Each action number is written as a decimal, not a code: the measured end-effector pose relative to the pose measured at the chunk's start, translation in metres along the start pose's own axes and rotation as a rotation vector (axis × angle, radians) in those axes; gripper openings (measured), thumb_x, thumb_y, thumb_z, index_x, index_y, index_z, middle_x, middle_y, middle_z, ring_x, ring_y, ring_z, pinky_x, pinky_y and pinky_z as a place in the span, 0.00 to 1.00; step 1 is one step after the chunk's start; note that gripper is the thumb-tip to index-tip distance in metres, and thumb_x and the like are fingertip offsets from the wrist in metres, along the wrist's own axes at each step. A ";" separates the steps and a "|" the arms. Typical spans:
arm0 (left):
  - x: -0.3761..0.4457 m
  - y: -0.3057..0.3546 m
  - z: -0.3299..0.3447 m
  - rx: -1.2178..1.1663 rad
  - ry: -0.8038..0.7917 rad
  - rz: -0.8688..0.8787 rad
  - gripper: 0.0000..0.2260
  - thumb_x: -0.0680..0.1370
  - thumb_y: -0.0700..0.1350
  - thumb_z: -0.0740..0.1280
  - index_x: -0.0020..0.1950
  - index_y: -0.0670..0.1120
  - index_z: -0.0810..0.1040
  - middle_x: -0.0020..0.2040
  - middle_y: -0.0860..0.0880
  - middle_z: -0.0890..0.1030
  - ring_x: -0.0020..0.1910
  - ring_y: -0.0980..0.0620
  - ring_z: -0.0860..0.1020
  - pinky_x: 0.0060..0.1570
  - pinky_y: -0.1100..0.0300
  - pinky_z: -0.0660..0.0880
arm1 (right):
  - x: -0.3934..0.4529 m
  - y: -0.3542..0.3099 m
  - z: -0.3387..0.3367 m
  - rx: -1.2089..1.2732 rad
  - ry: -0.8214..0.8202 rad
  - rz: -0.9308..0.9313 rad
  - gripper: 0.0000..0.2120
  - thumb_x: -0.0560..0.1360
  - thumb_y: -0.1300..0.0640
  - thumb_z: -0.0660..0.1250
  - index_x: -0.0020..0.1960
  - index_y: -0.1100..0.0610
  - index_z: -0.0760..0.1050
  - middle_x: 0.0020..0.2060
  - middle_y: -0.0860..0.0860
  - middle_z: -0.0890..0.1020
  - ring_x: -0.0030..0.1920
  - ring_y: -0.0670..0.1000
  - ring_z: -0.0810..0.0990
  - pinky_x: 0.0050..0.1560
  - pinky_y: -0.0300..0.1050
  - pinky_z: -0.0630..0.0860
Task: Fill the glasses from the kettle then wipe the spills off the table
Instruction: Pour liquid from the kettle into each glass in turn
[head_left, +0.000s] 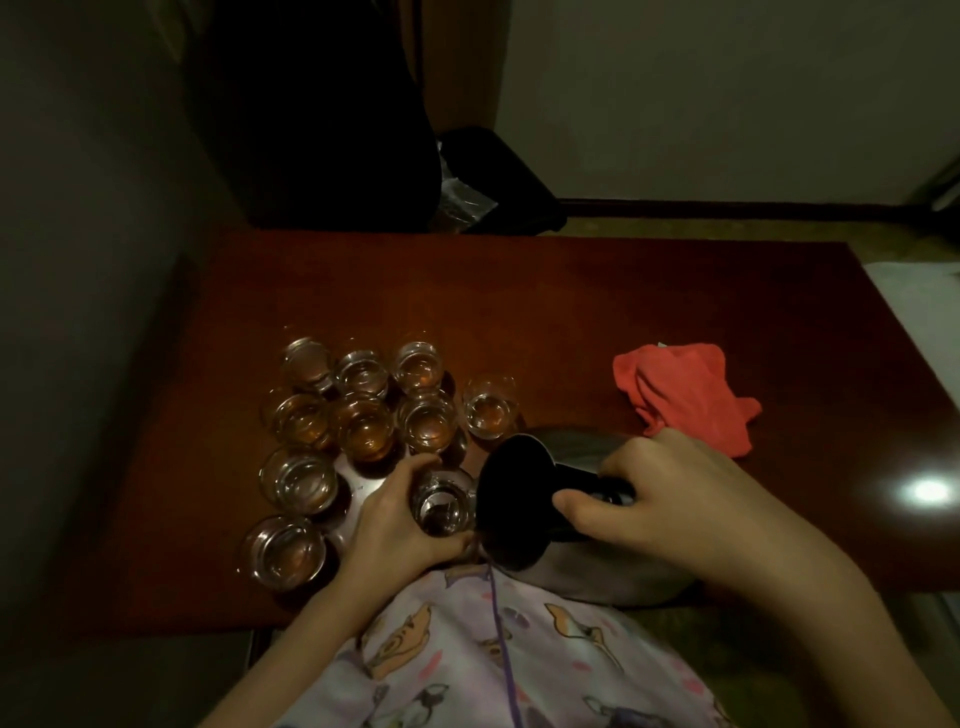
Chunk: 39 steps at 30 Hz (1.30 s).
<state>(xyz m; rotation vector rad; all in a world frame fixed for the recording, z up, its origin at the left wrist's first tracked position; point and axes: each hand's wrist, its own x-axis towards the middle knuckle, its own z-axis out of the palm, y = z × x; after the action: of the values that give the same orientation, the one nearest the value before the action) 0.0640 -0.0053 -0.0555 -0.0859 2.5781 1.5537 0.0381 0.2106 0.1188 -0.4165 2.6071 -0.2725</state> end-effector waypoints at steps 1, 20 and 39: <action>-0.001 0.002 0.000 -0.008 -0.003 0.000 0.35 0.55 0.55 0.79 0.58 0.62 0.67 0.51 0.62 0.77 0.51 0.65 0.77 0.47 0.72 0.73 | -0.001 0.000 -0.001 -0.017 -0.001 -0.008 0.26 0.65 0.32 0.53 0.28 0.56 0.66 0.24 0.50 0.65 0.24 0.49 0.62 0.29 0.46 0.59; -0.005 0.006 0.004 -0.026 0.016 0.067 0.36 0.54 0.60 0.76 0.60 0.52 0.73 0.52 0.61 0.78 0.52 0.67 0.76 0.48 0.76 0.70 | -0.003 -0.008 -0.011 -0.114 -0.039 0.001 0.26 0.66 0.32 0.55 0.28 0.55 0.65 0.25 0.51 0.66 0.25 0.50 0.64 0.28 0.46 0.57; -0.008 0.003 0.002 -0.065 0.003 0.042 0.37 0.54 0.59 0.77 0.60 0.50 0.73 0.52 0.58 0.79 0.51 0.65 0.77 0.47 0.75 0.71 | -0.007 -0.018 -0.013 -0.119 -0.068 0.012 0.26 0.66 0.33 0.56 0.29 0.56 0.67 0.25 0.51 0.65 0.25 0.50 0.63 0.29 0.46 0.59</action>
<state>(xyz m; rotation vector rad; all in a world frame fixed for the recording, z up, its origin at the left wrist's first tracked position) 0.0713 -0.0020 -0.0525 -0.0398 2.5477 1.6530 0.0418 0.1973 0.1379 -0.4424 2.5665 -0.0977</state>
